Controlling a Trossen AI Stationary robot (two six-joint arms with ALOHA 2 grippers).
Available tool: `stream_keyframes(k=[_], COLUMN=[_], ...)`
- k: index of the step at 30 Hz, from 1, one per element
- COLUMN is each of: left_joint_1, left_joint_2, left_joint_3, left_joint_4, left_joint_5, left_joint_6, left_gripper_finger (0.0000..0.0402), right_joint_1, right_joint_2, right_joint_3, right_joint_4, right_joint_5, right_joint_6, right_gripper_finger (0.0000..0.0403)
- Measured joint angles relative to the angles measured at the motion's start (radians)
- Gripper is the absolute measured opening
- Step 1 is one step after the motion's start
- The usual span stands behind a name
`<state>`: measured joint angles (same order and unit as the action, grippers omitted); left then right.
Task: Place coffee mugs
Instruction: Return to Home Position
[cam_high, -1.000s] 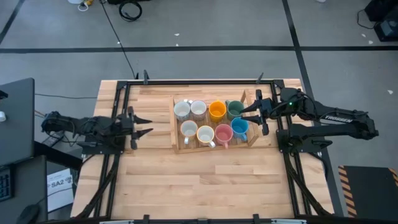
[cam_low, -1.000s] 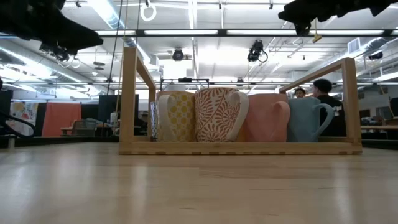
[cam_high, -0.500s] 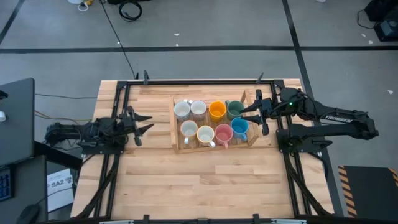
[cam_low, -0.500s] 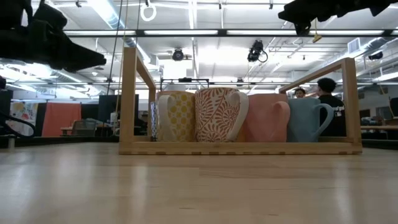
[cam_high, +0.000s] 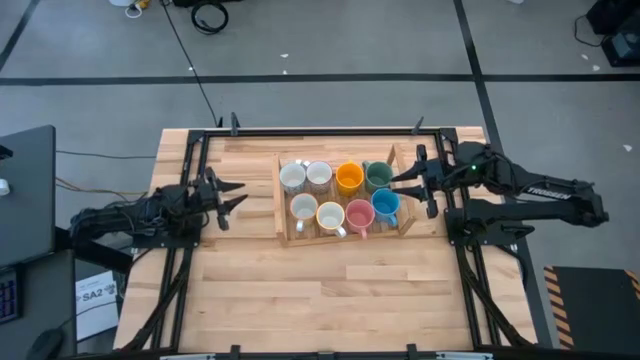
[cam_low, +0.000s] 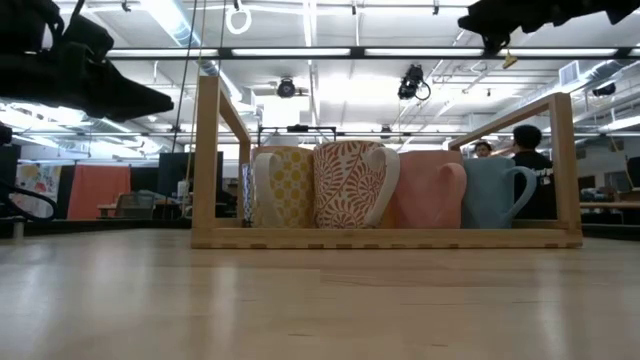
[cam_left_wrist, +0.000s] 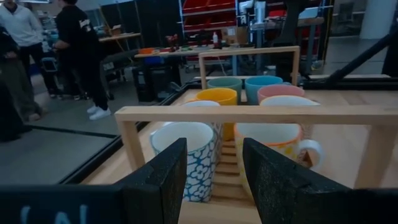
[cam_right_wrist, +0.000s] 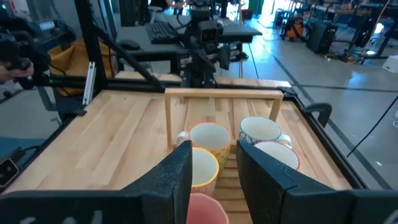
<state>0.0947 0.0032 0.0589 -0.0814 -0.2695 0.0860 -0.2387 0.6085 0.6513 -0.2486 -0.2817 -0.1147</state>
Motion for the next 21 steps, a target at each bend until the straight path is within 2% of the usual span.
stream_keyframes(k=[5,14,21], left_joint_1=[0.031,0.05,0.05], left_joint_2=[0.001,0.001,0.001], left_joint_3=[0.001,0.001,0.001], left_joint_4=[-0.007,-0.014,-0.015], left_joint_5=[0.028,0.046,0.05], left_joint_6=[-0.005,-0.026,-0.041], left_gripper_finger=[0.0164,0.0164,0.0164], right_joint_1=[0.0,0.0,0.0], right_joint_2=[-0.068,-0.23,-0.348], right_joint_3=[-0.08,-0.296,-0.387], right_joint_4=[0.02,0.212,0.234], right_joint_5=[0.0,0.005,0.029], right_joint_6=[0.017,0.063,0.08], right_gripper_finger=[0.0131,0.0131,0.0131])
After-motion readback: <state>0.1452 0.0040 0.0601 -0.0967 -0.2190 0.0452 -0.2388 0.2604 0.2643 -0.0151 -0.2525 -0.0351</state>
